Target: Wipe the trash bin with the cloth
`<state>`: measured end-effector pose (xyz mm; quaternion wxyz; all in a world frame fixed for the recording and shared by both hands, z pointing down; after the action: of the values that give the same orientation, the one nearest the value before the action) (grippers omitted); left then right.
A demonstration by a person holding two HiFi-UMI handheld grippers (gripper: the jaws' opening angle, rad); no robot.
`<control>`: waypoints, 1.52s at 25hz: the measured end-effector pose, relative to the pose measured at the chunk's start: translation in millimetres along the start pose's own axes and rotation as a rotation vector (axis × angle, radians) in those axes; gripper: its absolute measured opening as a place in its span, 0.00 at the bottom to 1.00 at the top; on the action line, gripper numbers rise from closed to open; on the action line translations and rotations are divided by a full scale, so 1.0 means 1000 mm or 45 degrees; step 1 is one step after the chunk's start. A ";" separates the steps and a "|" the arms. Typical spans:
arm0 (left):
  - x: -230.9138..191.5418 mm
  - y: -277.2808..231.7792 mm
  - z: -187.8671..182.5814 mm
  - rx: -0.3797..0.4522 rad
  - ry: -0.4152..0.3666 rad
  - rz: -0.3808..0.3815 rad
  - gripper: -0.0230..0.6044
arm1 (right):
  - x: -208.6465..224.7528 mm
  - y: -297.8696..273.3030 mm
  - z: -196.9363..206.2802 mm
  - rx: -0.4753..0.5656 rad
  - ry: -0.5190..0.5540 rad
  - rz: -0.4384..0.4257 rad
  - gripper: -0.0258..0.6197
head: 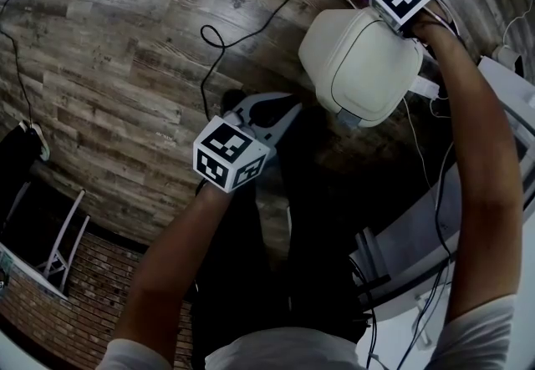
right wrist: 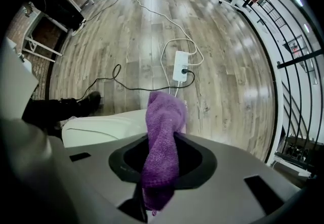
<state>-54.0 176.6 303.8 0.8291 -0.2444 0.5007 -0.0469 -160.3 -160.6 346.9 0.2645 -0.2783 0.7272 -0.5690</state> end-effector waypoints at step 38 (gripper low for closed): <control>-0.001 0.028 0.013 -0.043 -0.018 0.031 0.08 | -0.134 0.024 -0.054 0.142 0.160 -0.295 0.21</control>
<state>-48.5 206.0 296.8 0.8288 -0.2525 0.4986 -0.0266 -106.2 -24.4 344.2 0.1663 -0.3091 0.6725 -0.6516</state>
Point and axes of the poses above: the fingertips, and each gripper's own axes: y backward along the fingers, x to its right, z out of its underside, the point moved 10 cm from there along y, backward along the fingers, and after that the axes turned 11 degrees about y, right-handed, at the moved point
